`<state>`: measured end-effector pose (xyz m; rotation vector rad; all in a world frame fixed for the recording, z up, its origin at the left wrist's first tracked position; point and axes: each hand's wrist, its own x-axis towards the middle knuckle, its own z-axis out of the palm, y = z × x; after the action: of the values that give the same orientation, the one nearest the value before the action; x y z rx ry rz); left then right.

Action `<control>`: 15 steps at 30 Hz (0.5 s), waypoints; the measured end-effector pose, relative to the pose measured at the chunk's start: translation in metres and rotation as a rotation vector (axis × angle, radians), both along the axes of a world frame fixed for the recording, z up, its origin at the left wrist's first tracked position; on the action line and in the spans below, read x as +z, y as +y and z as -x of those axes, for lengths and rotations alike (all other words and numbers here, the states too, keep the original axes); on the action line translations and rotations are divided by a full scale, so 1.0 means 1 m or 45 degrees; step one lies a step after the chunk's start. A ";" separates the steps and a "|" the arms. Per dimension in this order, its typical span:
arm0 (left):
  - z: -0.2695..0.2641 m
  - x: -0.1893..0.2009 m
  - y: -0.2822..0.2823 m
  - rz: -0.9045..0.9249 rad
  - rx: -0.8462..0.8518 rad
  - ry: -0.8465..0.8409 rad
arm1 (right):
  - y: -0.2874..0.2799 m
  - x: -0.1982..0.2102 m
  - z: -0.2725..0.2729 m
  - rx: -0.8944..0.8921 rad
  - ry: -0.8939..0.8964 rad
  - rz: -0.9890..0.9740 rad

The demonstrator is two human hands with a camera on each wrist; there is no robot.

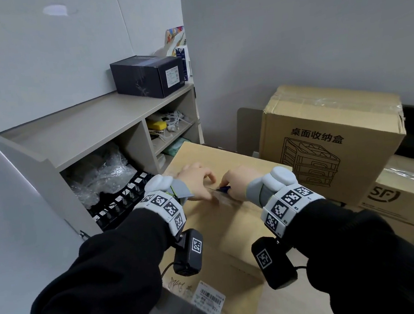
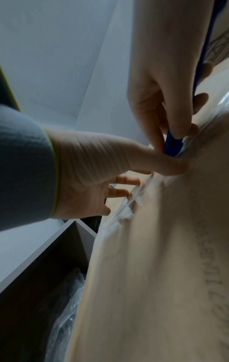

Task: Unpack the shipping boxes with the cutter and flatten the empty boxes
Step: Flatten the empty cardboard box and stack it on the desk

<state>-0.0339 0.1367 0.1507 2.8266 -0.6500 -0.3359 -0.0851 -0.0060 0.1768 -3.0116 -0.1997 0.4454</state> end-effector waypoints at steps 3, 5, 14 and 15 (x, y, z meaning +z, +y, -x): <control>0.002 -0.002 0.007 0.023 -0.058 -0.013 | 0.002 -0.003 -0.001 -0.007 0.024 0.031; 0.005 -0.005 0.011 0.040 -0.077 -0.041 | 0.004 -0.003 -0.001 -0.008 0.034 0.053; 0.010 -0.015 0.015 0.006 -0.024 -0.029 | 0.008 -0.004 0.006 0.093 0.079 0.210; 0.010 -0.016 0.015 0.000 -0.012 -0.035 | 0.006 -0.004 0.008 0.106 0.080 0.180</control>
<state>-0.0441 0.1518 0.1350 2.8334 -0.6695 -0.2993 -0.0928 0.0005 0.1730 -3.1303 -0.3025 0.5849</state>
